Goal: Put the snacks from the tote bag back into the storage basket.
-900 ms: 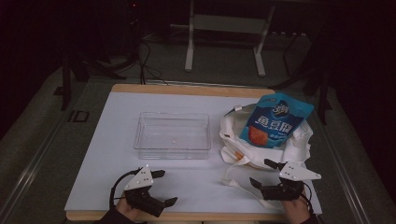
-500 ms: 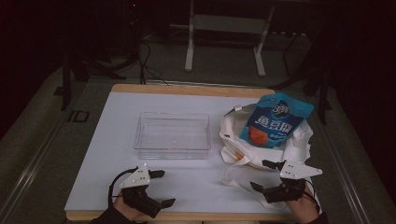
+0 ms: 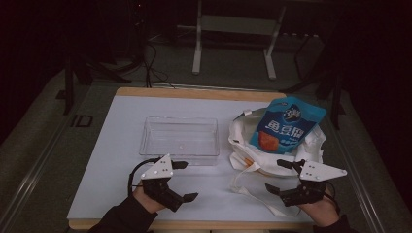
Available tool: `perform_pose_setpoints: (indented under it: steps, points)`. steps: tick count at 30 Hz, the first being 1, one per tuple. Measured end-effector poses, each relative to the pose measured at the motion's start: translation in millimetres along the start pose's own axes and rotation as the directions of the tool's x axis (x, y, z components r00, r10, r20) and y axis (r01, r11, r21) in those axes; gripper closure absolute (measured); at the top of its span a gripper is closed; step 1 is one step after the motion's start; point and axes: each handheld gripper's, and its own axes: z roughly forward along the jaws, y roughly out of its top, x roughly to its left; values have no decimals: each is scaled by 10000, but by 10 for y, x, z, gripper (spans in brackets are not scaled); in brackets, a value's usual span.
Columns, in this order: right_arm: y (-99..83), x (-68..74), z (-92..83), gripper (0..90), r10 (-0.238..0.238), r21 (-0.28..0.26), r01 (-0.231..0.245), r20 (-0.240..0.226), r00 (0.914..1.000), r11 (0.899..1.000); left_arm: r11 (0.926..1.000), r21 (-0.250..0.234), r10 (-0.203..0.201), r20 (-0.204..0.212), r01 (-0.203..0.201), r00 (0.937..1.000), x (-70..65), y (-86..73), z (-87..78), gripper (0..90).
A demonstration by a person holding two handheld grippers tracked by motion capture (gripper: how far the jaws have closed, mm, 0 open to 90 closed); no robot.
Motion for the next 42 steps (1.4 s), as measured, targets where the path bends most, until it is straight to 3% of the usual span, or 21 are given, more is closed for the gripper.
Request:
perform_pose_setpoints:
  steps: [7,10,14,17,23,28,37,39,42]
  points:
    - [105,-95,-68,129,-81,-334,90,281,9996,9994,9989,-400,252,192,-244,9995,83,269,152,16]
    - [136,-130,-92,129,-108,-447,123,328,9994,9989,9936,-965,596,11,-592,9982,102,364,204,16]
    - [187,-178,-122,133,-145,-518,164,377,9992,9985,9910,-1220,572,205,-543,9982,149,498,290,16]
    - [226,-226,-148,135,-188,-637,214,417,9990,9977,9907,-1155,753,296,-714,9967,180,605,389,15]
    - [256,-343,-226,145,-89,-726,135,634,9979,9973,9922,-1058,726,573,-662,9957,263,765,565,16]
    - [223,-451,-306,159,22,-643,38,924,9957,9979,9888,-1091,1095,665,-1019,9918,332,942,790,16]
    - [126,-675,-445,197,316,-612,-222,1569,9871,9979,9897,-973,1141,910,-1052,9893,466,1081,1177,16]
    - [97,-735,-475,209,505,-727,-398,1517,9871,9966,9914,-832,1071,781,-1006,9912,495,1104,1273,16]
    - [54,-810,-506,226,576,-614,-472,1809,9818,9970,9923,-645,1107,742,-1060,9911,540,1129,1401,28]
